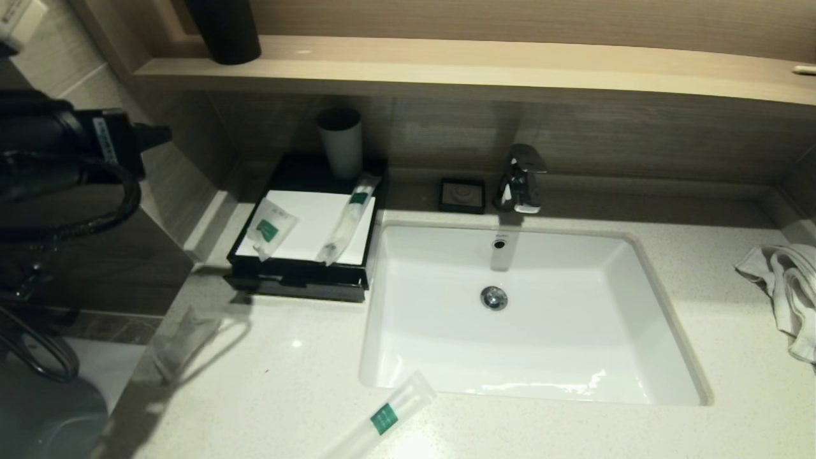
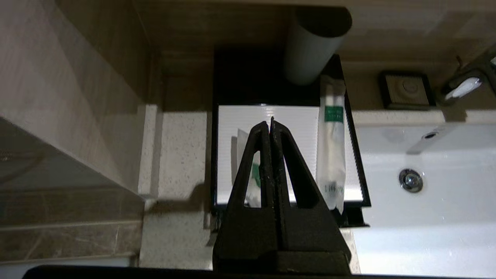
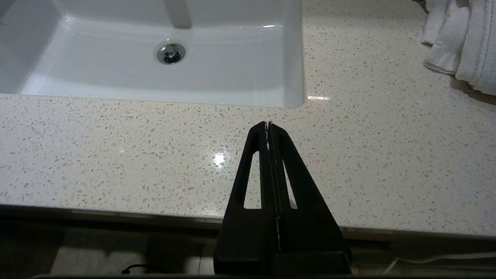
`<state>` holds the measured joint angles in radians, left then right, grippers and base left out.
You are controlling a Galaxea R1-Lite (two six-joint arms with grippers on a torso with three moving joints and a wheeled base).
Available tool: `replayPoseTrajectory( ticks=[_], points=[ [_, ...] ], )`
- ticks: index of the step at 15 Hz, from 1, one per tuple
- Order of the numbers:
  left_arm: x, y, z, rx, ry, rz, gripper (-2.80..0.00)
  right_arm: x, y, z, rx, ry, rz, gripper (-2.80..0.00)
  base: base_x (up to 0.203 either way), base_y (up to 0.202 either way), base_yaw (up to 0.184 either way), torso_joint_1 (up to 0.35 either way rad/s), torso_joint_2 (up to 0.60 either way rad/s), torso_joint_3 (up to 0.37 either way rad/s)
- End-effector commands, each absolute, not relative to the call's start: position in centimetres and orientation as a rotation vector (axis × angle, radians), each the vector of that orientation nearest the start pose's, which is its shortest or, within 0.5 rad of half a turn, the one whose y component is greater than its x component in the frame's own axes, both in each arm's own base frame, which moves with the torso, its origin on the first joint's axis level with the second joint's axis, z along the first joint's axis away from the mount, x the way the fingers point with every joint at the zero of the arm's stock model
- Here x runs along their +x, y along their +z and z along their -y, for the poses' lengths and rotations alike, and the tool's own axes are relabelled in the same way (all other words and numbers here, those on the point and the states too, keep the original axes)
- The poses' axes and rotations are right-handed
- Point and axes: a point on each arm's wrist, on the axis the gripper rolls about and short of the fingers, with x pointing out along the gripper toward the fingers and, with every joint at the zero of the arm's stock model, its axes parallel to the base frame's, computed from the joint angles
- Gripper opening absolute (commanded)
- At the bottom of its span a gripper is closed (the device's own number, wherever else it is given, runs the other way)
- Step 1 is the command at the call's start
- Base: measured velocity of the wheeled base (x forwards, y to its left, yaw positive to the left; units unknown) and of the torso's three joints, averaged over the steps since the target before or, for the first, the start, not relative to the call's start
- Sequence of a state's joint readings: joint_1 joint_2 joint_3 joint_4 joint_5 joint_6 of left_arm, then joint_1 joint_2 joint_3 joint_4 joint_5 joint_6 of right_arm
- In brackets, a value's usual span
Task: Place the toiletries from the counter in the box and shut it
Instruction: Pick up the cup
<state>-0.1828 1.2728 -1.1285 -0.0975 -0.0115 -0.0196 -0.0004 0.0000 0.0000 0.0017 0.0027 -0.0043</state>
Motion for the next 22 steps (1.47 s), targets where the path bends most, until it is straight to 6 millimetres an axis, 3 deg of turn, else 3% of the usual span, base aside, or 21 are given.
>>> replayPoseTrajectory(
  ticks=[1,4,8,22],
  points=[
    [21.3,32.8,4.6,-0.016,-0.190,-0.035,-2.80,-2.3,7.5,0.0,-0.005,0.003,-0.002,-2.80,0.000,0.000,0.000,0.000,0.00,0.000],
    [22.4,34.0,5.0,-0.025,-0.164,0.027,-2.80,-2.3,7.5,0.0,-0.005,0.003,-0.002,-2.80,0.000,0.000,0.000,0.000,0.00,0.000],
    [21.8,36.1,5.0,-0.038,-0.143,0.103,-2.80,-2.3,7.5,0.0,-0.005,0.003,-0.002,-2.80,0.000,0.000,0.000,0.000,0.00,0.000],
    [20.1,36.4,4.8,-0.038,-0.144,0.121,-2.80,-2.3,7.5,0.0,-0.005,0.003,-0.002,-2.80,0.000,0.000,0.000,0.000,0.00,0.000]
  ],
)
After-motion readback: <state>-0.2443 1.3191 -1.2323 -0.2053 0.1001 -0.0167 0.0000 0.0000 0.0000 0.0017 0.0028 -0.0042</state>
